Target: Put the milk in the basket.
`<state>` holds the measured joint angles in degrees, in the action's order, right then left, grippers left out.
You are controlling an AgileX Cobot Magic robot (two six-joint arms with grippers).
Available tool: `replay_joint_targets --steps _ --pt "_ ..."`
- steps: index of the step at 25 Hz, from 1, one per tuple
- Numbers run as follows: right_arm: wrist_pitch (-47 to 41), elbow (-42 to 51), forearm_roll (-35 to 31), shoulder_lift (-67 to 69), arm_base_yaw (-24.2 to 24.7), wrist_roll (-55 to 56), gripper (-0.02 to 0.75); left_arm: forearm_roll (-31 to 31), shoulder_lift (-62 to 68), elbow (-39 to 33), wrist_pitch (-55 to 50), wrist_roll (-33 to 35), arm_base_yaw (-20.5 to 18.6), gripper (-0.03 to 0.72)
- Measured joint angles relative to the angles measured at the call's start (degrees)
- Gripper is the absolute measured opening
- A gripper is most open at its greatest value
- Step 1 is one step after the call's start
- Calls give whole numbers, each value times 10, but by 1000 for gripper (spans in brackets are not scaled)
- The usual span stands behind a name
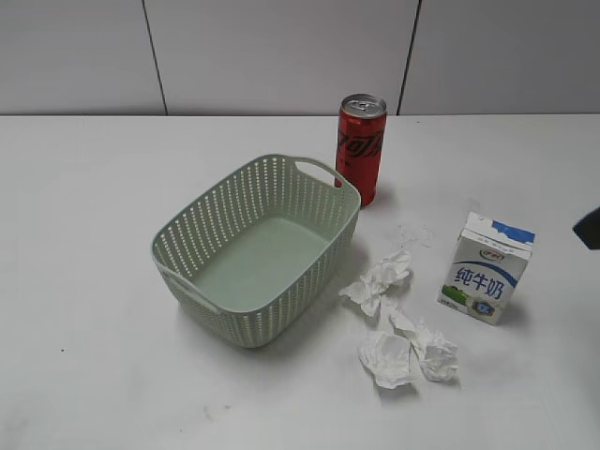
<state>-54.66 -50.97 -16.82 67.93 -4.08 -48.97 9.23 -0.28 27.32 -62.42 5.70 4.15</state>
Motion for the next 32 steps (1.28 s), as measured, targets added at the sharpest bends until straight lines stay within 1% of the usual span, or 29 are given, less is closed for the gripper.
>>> replay_joint_targets --steps 5,7,10,14,18,24,28,32 --pt "16 -44 -46 93 -8 -109 593 0 0 0 0 0 0 237" --pt "27 -47 -48 116 -24 -163 593 0 0 0 0 0 0 237" --pt "64 -47 -38 145 -56 -193 597 0 0 0 0 0 0 237" --pt "121 -48 -24 174 -85 -202 641 0 0 0 0 0 0 237" --pt "130 -48 -17 214 -89 -203 647 0 0 0 0 0 0 237" --pt "202 -48 -1 256 -89 -164 645 0 0 0 0 0 0 237" --pt "197 -48 0 282 -89 -156 638 0 0 0 0 0 0 237" --pt "183 -48 1 308 -89 -155 601 0 0 0 0 0 0 237"
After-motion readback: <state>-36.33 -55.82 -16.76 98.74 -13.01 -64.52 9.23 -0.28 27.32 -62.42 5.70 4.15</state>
